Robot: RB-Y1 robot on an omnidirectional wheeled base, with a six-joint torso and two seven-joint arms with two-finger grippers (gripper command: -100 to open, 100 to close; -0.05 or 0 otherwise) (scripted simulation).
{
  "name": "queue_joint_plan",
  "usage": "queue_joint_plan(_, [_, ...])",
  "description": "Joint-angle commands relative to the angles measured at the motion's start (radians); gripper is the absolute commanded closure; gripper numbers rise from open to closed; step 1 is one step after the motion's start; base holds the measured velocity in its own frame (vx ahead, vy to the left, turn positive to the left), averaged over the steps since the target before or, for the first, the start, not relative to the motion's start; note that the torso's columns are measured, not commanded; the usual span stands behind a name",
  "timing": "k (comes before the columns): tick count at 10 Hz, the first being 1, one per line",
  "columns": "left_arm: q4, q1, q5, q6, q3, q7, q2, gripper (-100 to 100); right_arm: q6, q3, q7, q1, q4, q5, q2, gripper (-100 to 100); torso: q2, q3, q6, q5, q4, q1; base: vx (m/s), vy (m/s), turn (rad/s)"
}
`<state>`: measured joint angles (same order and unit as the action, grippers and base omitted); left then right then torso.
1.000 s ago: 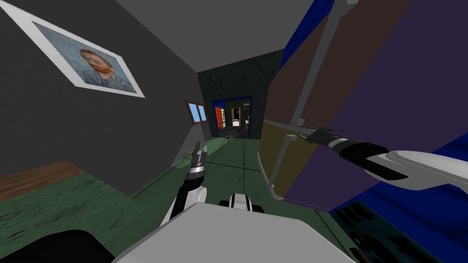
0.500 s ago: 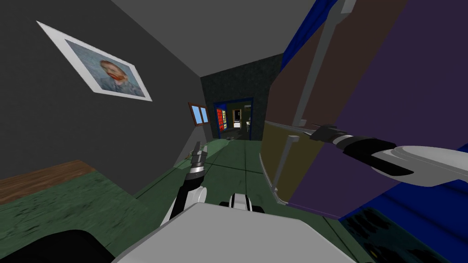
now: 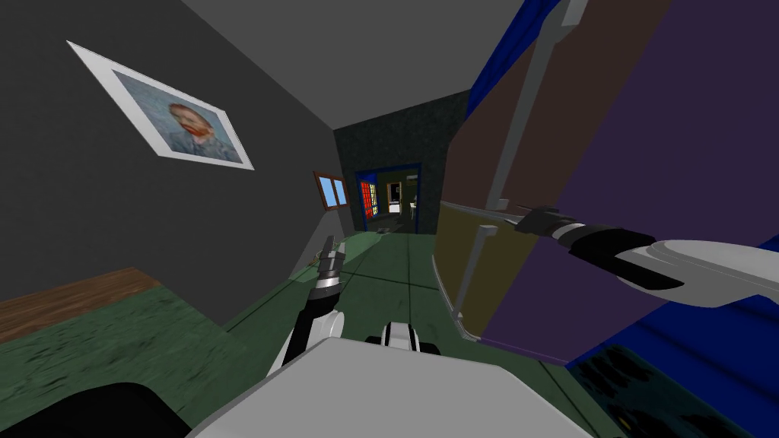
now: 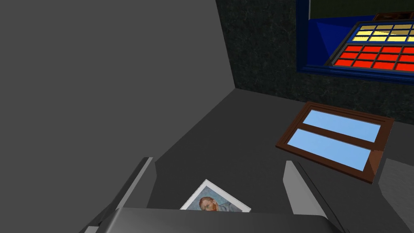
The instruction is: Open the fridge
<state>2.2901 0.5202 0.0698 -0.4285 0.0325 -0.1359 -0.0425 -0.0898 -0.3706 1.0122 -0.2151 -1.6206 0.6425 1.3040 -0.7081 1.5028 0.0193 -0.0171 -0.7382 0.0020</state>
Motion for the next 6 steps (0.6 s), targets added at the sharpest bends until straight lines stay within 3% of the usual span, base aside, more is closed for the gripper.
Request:
queue_joint_plan(1, [0.000, 0.000, 0.000, 0.000, 0.000, 0.000, 0.000, 0, 0.022, -0.034, 0.002, 0.013, 0.000, -0.001, 0.020, -100, 0.000, 0.000, -0.001, 0.001, 0.001, 0.000, 0.013, -0.001, 0.003])
queue_joint_plan(3, [0.000, 0.000, 0.000, 0.000, 0.000, 0.000, 0.000, 0, 0.008, -0.014, 0.004, -0.001, -0.004, 0.001, 0.004, -100, -0.012, -0.012, -0.012, 0.012, 0.004, -0.001, -0.004, -0.004, -0.002])
queue_joint_plan(4, [0.000, 0.000, 0.000, 0.000, 0.000, 0.000, 0.000, 0, 0.007, -0.014, 0.004, -0.001, -0.004, 0.001, 0.004, 100, -0.024, -0.022, -0.017, 0.016, 0.002, -0.003, 0.001, 0.007, -0.040])
queue_joint_plan(6, [0.000, 0.000, 0.000, 0.000, 0.000, 0.000, 0.000, 0, 0.027, -0.018, 0.003, -0.006, 0.013, -0.003, 0.011, 100, -0.019, -0.020, -0.015, 0.019, 0.006, 0.001, 0.073, 0.184, -0.052])
